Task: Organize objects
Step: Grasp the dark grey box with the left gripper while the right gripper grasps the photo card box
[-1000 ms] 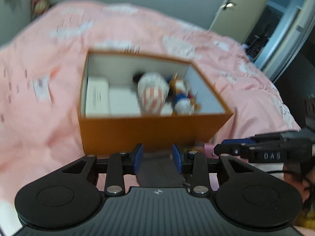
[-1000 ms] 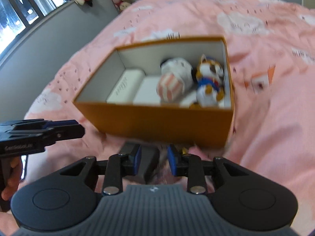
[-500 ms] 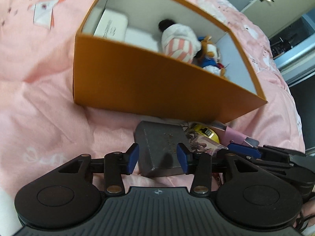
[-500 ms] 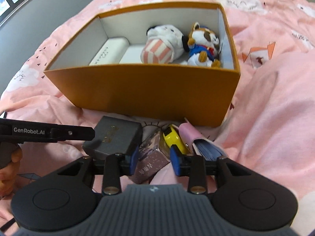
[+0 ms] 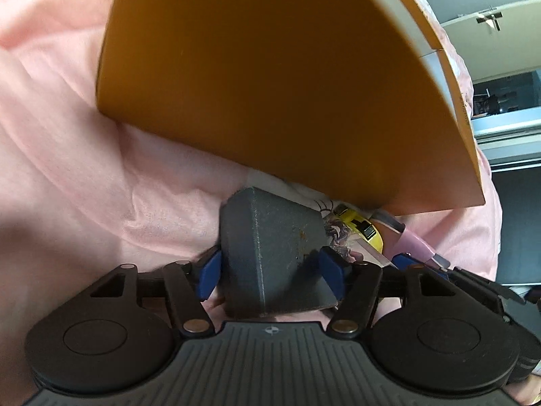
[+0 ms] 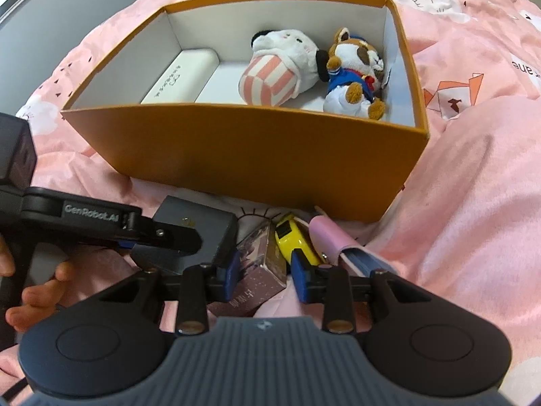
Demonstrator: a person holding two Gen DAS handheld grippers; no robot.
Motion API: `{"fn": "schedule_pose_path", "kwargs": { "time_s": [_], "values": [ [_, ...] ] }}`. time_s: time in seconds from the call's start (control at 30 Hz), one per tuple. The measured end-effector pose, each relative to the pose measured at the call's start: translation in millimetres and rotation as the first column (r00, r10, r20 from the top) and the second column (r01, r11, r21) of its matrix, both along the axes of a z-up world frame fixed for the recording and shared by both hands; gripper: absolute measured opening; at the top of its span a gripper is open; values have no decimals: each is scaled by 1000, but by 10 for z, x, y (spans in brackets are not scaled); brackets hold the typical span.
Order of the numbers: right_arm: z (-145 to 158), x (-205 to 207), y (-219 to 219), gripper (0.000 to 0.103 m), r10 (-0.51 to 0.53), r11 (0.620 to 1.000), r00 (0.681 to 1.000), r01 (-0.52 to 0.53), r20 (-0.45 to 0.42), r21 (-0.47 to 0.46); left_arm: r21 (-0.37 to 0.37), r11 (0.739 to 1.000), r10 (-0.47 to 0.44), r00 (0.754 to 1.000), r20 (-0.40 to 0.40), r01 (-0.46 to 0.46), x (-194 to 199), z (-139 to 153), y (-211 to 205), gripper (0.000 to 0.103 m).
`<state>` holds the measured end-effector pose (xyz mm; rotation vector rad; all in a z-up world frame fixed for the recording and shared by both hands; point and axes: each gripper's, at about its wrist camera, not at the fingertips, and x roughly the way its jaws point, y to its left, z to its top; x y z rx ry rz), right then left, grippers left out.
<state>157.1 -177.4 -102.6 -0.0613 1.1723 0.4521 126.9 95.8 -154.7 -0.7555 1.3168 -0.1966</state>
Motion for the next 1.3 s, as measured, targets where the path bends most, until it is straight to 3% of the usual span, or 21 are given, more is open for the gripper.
{"fn": "schedule_pose_path", "kwargs": {
  "time_s": [0.1, 0.33, 0.5, 0.63, 0.7, 0.77, 0.93, 1.0, 1.3],
  "values": [
    [-26, 26, 39, 35, 26, 1000, 999, -27, -20, -14, -16, 1000, 5, 1000, 2, -5, 5, -15, 2, 68],
    [-78, 258, 121, 35, 62, 997, 986, -69, -157, -37, 46, 999, -3, 995, 97, -2, -126, 288, 35, 49],
    [-206, 573, 141, 36, 31, 998, 938, -50, -345, -44, 106, 994, -41, 982, 184, 21, -226, 560, 84, 44],
    [-308, 730, 233, 38, 7, 995, 900, -47, -435, -83, 138, 990, -39, 977, 211, 10, -304, 666, 180, 44],
    [-334, 739, 305, 40, 6, 993, 892, -60, -452, -104, 131, 991, -31, 978, 207, 4, -318, 663, 229, 44],
    [-316, 695, 370, 35, 10, 990, 896, -72, -444, -122, 137, 991, -21, 979, 201, -7, -330, 667, 240, 44],
    [-207, 588, 449, 27, 30, 996, 896, -65, -443, -65, 140, 990, -12, 985, 170, -12, -351, 593, 314, 44],
    [-256, 603, 468, 27, 26, 998, 880, -49, -474, -35, 140, 990, -10, 987, 161, -13, -329, 543, 305, 44],
    [-504, 710, 639, 31, 43, 989, 873, -105, -486, -103, 132, 991, -6, 989, 150, -14, -318, 502, 347, 44]
  ]
}}
